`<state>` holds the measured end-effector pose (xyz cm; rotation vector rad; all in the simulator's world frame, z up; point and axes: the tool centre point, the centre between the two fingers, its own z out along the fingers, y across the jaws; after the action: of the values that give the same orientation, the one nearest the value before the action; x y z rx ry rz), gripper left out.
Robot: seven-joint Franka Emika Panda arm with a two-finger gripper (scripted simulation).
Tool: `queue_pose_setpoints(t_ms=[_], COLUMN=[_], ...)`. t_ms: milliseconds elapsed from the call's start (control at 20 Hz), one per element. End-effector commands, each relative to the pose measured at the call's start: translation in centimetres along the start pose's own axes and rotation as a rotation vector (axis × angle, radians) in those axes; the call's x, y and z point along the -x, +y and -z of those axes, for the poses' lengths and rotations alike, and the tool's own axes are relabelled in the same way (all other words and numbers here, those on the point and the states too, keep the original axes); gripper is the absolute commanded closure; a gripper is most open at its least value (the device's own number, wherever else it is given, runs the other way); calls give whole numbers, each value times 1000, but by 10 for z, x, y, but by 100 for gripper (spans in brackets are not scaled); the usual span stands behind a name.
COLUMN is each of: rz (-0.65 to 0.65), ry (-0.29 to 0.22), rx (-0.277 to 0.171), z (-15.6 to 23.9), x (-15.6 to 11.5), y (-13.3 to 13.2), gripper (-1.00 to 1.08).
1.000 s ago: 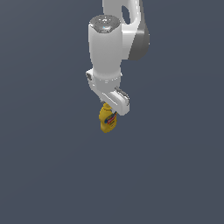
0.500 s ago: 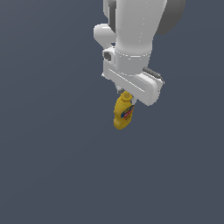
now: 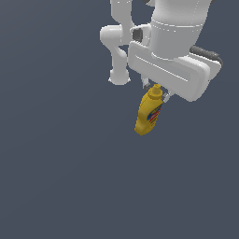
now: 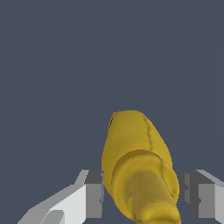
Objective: Pick up the object and move it to a goal position.
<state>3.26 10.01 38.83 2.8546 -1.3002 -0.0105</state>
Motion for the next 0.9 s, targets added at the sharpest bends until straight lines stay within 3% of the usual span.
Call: queue_pose_setpoints(t_ms=[0,850], rz=[-1,0], ry=[4,4], rx=[-7,-7], z=[17,51], x=[4,15], y=[-10,-39], gripper=[108,108])
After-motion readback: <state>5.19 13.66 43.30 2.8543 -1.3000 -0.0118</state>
